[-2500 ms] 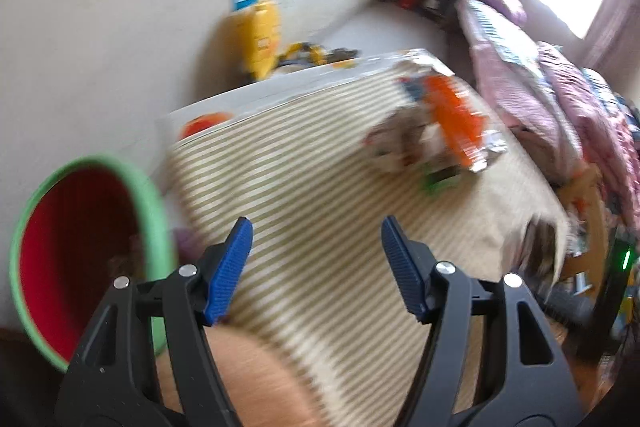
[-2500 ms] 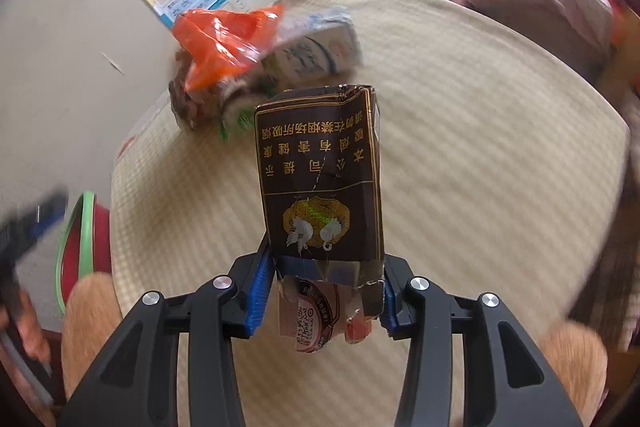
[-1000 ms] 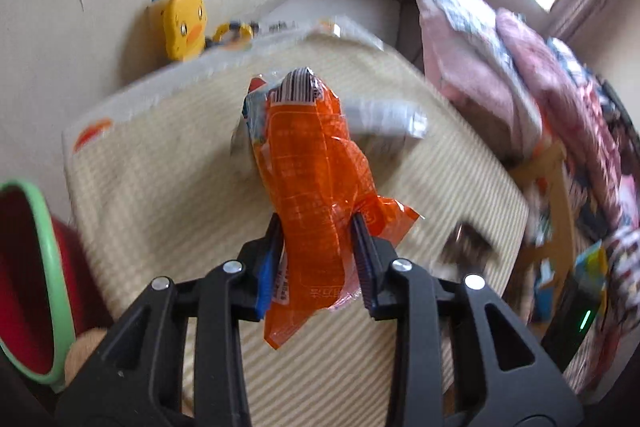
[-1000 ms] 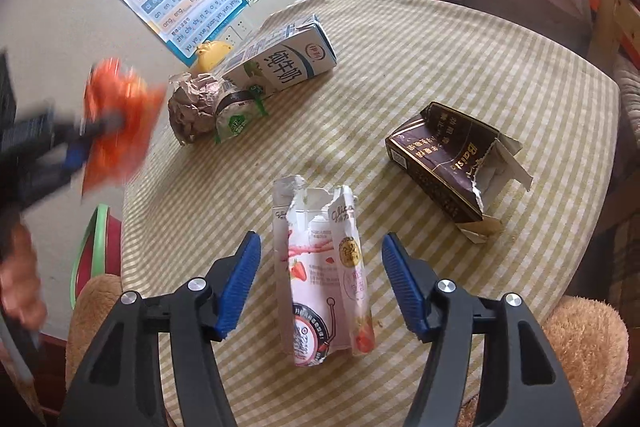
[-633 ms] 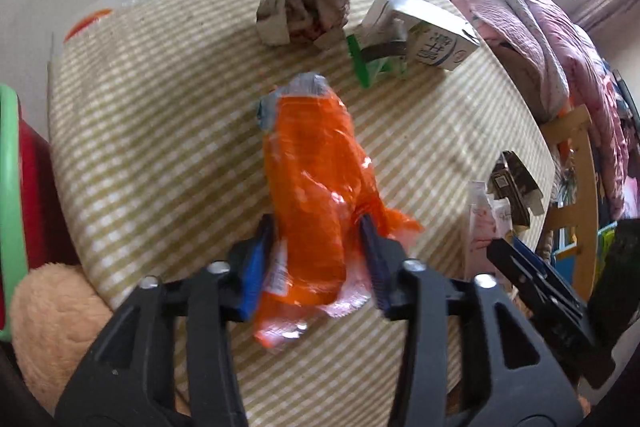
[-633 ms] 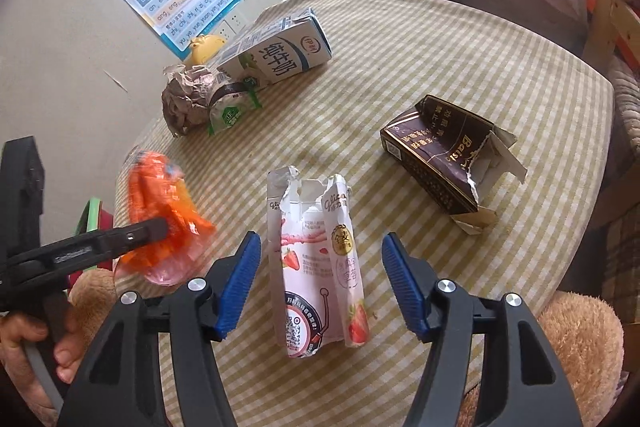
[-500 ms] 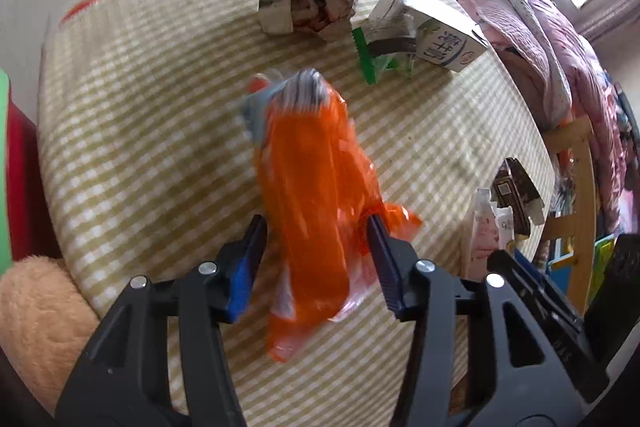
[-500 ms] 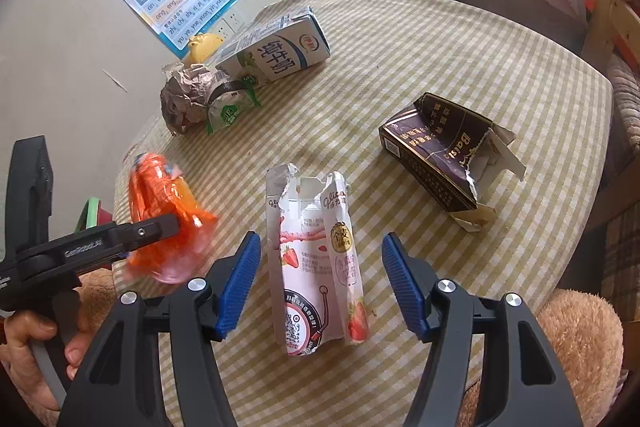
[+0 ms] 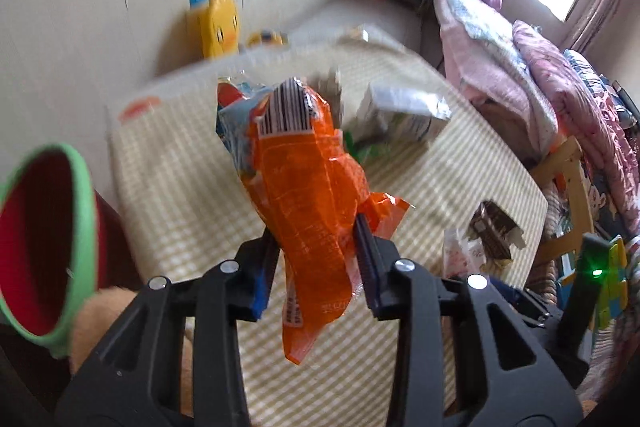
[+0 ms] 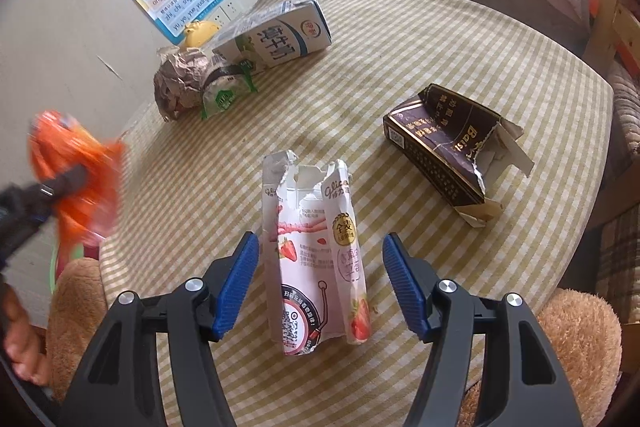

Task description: Collect trash

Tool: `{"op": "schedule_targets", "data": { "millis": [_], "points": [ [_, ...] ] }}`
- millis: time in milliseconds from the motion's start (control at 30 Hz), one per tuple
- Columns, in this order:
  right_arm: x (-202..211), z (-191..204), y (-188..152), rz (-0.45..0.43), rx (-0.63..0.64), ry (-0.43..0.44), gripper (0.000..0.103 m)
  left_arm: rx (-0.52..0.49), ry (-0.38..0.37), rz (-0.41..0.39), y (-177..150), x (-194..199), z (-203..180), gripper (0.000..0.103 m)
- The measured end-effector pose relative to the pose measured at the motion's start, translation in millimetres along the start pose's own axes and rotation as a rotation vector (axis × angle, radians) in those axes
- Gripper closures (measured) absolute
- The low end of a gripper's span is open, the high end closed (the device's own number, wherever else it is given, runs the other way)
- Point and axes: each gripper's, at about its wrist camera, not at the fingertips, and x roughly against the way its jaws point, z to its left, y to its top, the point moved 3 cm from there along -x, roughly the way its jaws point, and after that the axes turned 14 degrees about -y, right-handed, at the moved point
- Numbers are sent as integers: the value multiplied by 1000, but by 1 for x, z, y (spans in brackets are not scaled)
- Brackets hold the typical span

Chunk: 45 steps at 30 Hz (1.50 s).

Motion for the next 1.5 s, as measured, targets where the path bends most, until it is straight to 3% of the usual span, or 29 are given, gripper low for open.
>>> {"op": "schedule_targets", "data": {
  "millis": [333, 600, 667, 933, 1500],
  "points": [
    [0, 13, -6, -14, 55, -51, 41, -70, 20, -124, 15, 44, -8, 68],
    [-3, 17, -8, -5, 69, -72, 41, -65, 16, -151, 14, 55, -3, 68],
    [-3, 19, -10, -3, 76, -75, 52, -54, 13, -153, 13, 56, 1, 68],
    [5, 20, -7, -34, 64, -81, 61, -23, 10, -149, 9, 60, 17, 68],
    [93, 35, 29, -211, 6, 6, 60, 5, 9, -149, 7, 63, 36, 68]
  ]
}}
